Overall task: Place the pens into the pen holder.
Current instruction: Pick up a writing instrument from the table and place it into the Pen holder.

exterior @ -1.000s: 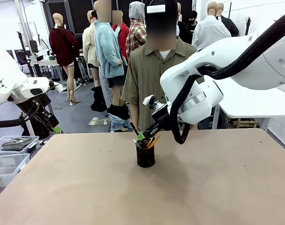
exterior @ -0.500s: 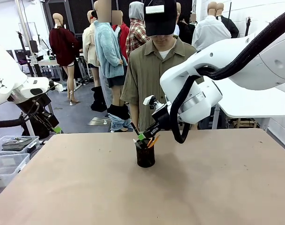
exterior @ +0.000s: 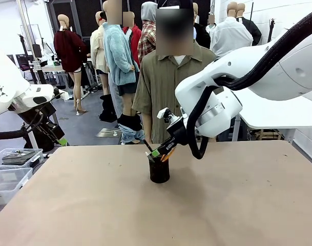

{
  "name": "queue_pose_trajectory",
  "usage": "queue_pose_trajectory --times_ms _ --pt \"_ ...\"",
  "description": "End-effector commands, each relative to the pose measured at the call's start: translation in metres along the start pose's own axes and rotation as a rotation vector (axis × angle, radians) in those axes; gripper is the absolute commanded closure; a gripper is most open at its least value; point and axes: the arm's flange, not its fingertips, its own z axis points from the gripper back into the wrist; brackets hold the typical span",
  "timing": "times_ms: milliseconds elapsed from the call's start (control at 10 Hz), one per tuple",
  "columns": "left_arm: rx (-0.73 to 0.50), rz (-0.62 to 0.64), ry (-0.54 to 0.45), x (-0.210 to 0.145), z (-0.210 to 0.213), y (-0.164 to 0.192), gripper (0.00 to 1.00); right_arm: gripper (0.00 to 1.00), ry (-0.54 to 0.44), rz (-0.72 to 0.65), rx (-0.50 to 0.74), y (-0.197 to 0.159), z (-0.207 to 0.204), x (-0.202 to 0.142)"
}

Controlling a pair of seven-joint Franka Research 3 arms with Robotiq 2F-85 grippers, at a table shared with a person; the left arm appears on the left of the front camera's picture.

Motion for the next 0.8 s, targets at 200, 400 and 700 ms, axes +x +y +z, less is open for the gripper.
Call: queue_pose_trajectory --times_ms 200,400,700 --pt "0.017 0.004 0.001 0.001 0.0 0.001 0.46 0.11 0.004 0.003 0.018 -0.006 0.002 0.004" --pt "0.017 0.004 0.001 0.001 0.0 0.001 0.46 0.11 -0.02 0.027 -0.016 0.001 0.015 0.006" --pt "0.017 0.004 0.001 0.001 0.0 0.001 0.46 0.11 -0.099 0.157 -0.155 0.024 0.074 0.022"
